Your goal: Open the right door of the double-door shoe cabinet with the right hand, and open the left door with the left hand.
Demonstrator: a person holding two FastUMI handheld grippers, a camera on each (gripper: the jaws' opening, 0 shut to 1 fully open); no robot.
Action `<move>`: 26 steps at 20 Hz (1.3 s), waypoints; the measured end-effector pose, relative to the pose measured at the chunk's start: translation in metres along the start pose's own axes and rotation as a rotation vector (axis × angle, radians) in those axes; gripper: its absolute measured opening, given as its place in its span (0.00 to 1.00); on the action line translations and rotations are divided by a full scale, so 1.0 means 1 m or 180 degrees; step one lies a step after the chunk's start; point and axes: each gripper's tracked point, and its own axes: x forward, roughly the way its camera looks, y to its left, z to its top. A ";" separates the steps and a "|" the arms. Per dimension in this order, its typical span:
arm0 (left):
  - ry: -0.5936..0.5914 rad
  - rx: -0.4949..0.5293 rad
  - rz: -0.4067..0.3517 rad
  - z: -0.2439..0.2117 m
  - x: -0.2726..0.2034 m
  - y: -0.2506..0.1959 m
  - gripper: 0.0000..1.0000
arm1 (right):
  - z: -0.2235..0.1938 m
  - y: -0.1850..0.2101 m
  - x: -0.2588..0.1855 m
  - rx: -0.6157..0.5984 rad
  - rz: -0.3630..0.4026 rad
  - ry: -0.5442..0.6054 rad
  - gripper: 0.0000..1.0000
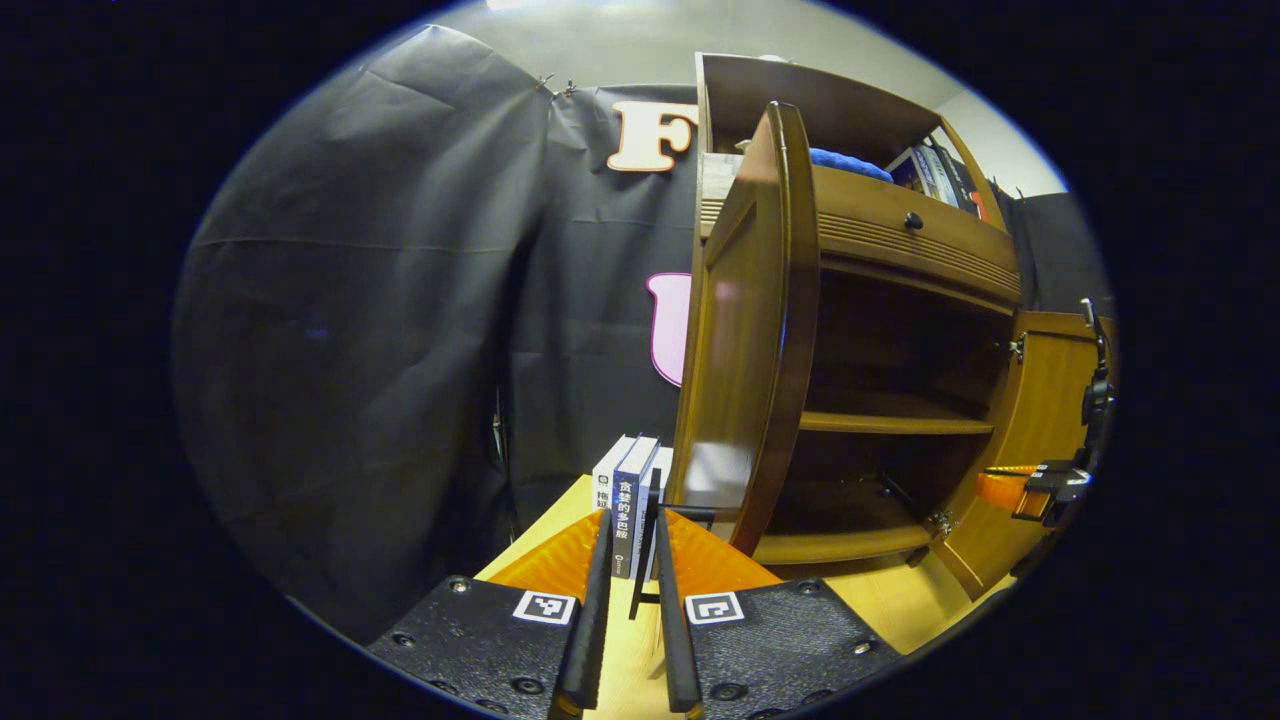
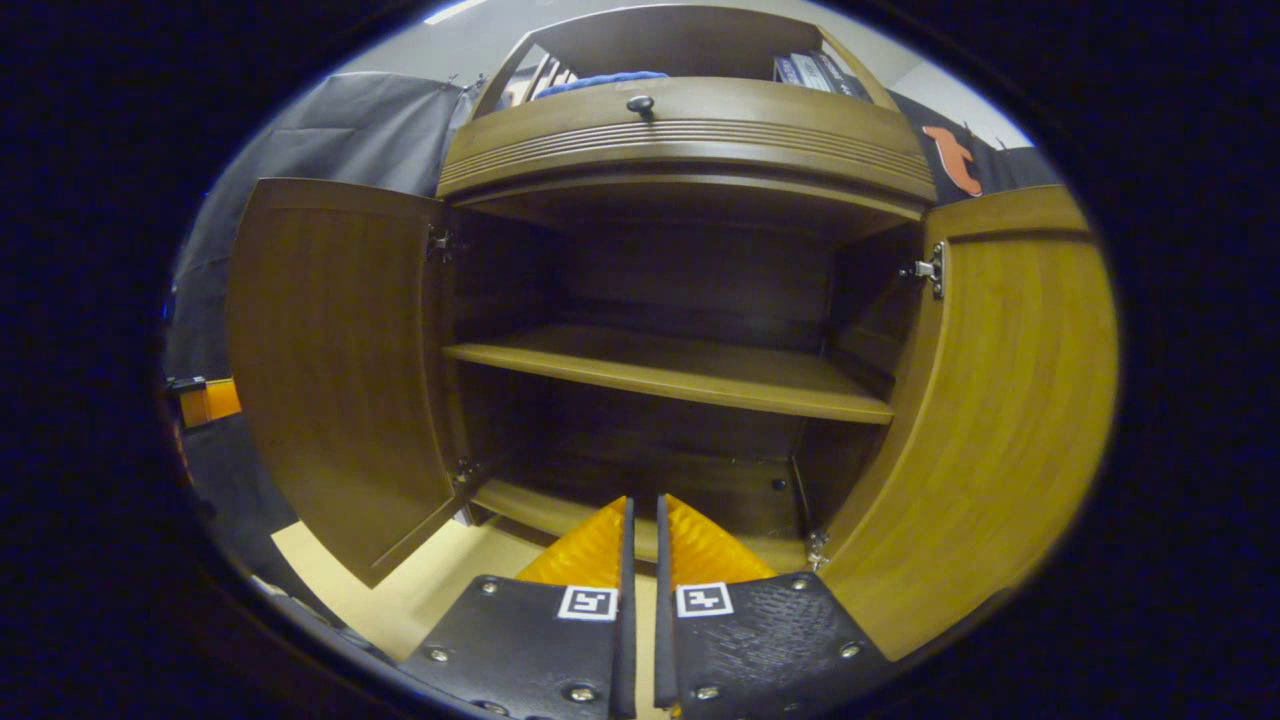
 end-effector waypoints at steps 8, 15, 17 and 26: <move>-0.0002 0.0031 -0.0027 0.000 0.002 0.005 0.26 | 0.003 0.013 0.008 -0.0016 0.0095 -0.0017 0.07; -0.0005 0.0059 0.0004 0.003 0.000 0.012 0.18 | 0.003 0.012 0.011 -0.0036 0.0142 -0.0017 0.07; -0.0023 0.0047 0.0097 0.005 -0.002 0.022 0.18 | 0.003 0.010 0.010 -0.0046 0.0149 -0.0016 0.07; -0.0161 -0.0037 0.0451 0.019 -0.024 0.036 0.18 | 0.002 0.010 0.015 -0.0046 0.0249 -0.0024 0.07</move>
